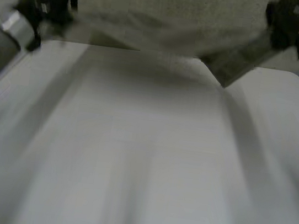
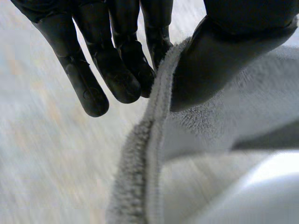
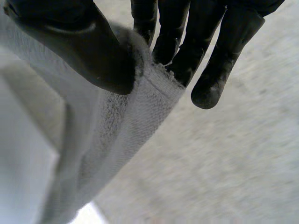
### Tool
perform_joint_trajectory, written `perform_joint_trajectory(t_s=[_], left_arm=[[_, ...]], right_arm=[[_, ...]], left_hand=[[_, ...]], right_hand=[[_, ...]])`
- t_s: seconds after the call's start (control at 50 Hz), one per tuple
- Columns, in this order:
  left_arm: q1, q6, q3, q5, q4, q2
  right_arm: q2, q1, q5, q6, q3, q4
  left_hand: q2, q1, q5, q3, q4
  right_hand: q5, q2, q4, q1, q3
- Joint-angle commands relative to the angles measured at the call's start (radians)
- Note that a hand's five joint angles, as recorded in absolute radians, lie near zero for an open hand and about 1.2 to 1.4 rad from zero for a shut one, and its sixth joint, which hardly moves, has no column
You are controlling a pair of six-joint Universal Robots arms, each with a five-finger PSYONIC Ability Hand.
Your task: Fold the towel.
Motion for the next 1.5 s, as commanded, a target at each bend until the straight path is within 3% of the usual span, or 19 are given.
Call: perform_joint_trajectory(t_s=[0.02,0.14,0.32,0.38,0.42,0.46,0.5,0.68,0.74,0.76,0.78,0.8,0.82,0.94,1.04,1.14,1.3,1.42,1.5], left_arm=[[0.028,0.113,-0.336,0.060,0.178,-0.023],[0.028,0.181,-0.437,0.062,0.254,-0.080],[0.022,0.276,-0.456,0.053,0.260,-0.141],[0.022,0.285,-0.458,0.048,0.262,-0.141],[0.024,0.287,-0.461,0.048,0.260,-0.141],[0.024,0.287,-0.461,0.048,0.260,-0.141],[0.024,0.288,-0.464,0.036,0.258,-0.141],[0.028,0.288,-0.466,-0.053,0.237,-0.126],[0.031,0.293,-0.464,-0.073,0.214,-0.112],[0.031,0.302,-0.467,-0.075,0.200,-0.097],[0.031,0.302,-0.467,-0.075,0.200,-0.097],[0.031,0.311,-0.469,-0.073,0.182,-0.080],[0.031,0.317,-0.472,-0.067,0.157,-0.058],[0.030,0.324,-0.524,-0.049,0.105,0.046],[0.028,0.319,-0.599,0.039,0.081,0.198],[0.036,0.314,-0.639,0.057,0.061,0.298],[0.142,0.314,-0.751,0.120,-0.039,0.547],[0.194,0.314,-0.751,0.192,-0.041,0.552],[0.194,0.311,-0.691,0.203,-0.033,0.453]], right_arm=[[-0.036,-0.029,-0.114,-0.011,0.384,-0.169],[-0.027,-0.027,-0.113,-0.028,0.539,-0.228],[-0.039,-0.047,-0.106,-0.062,0.573,-0.232],[-0.042,-0.066,-0.105,-0.060,0.571,-0.231],[-0.048,-0.070,-0.103,-0.060,0.568,-0.228],[-0.050,-0.073,-0.102,-0.060,0.565,-0.228],[-0.050,-0.079,-0.097,-0.059,0.564,-0.226],[-0.051,-0.095,-0.036,-0.054,0.541,-0.220],[-0.051,-0.095,-0.034,-0.056,0.541,-0.217],[-0.051,-0.095,-0.034,-0.056,0.541,-0.217],[-0.053,-0.095,-0.034,-0.056,0.541,-0.212],[-0.054,-0.095,-0.034,-0.056,0.539,-0.202],[-0.055,-0.095,-0.034,-0.056,0.539,-0.202],[-0.087,-0.099,-0.037,-0.056,0.525,-0.114],[-0.148,-0.125,-0.045,-0.059,0.524,-0.019],[-0.223,-0.158,-0.065,-0.068,0.533,0.091],[-0.404,-0.295,-0.184,-0.169,0.528,0.304],[-0.424,-0.329,-0.243,-0.217,0.496,0.315],[-0.314,-0.326,-0.254,-0.224,0.431,0.309]], left_hand=[[0.047,0.131,0.097,0.047,0.032],[0.047,0.131,0.097,0.047,0.032],[0.047,0.131,0.097,0.047,0.032],[-0.078,0.005,-0.028,-0.079,-0.094],[-0.303,-0.220,-0.253,-0.304,-0.319],[-0.304,-0.221,-0.254,-0.305,-0.320],[-0.558,-0.475,-0.508,-0.559,-0.574],[-0.630,-0.547,-0.580,-0.631,-0.646],[-0.578,-0.494,-0.528,-0.578,-0.593],[-0.426,-0.343,-0.376,-0.427,-0.442],[-0.425,-0.342,-0.375,-0.425,-0.441],[-0.114,-0.031,-0.064,-0.114,-0.130],[0.046,0.129,0.096,0.045,0.030],[0.047,0.131,0.097,0.047,0.032],[0.047,0.131,0.097,0.047,0.032],[0.047,0.131,0.097,0.047,0.032],[0.047,0.131,0.097,0.047,0.032],[0.047,0.131,0.097,0.047,0.032],[0.047,0.131,0.097,0.047,0.032]], right_hand=[[0.063,0.089,0.062,0.070,0.069],[0.063,0.089,0.062,0.070,0.069],[0.063,0.089,0.062,0.070,0.069],[0.063,0.089,0.062,0.070,0.069],[0.063,0.089,0.062,0.070,0.069],[0.063,0.089,0.062,0.070,0.069],[0.063,0.089,0.062,0.070,0.069],[0.063,0.089,0.062,0.070,0.069],[0.063,0.089,0.062,0.070,0.069],[0.063,0.089,0.062,0.070,0.069],[0.063,0.089,0.062,0.070,0.069],[0.063,0.089,0.062,0.070,0.069],[0.063,0.089,0.062,0.070,0.069],[0.063,0.089,0.062,0.070,0.069],[0.063,0.089,0.062,0.070,0.069],[0.063,0.089,0.062,0.070,0.069],[0.063,0.089,0.062,0.070,0.069],[0.063,0.089,0.062,0.070,0.069],[0.063,0.089,0.062,0.070,0.069]])
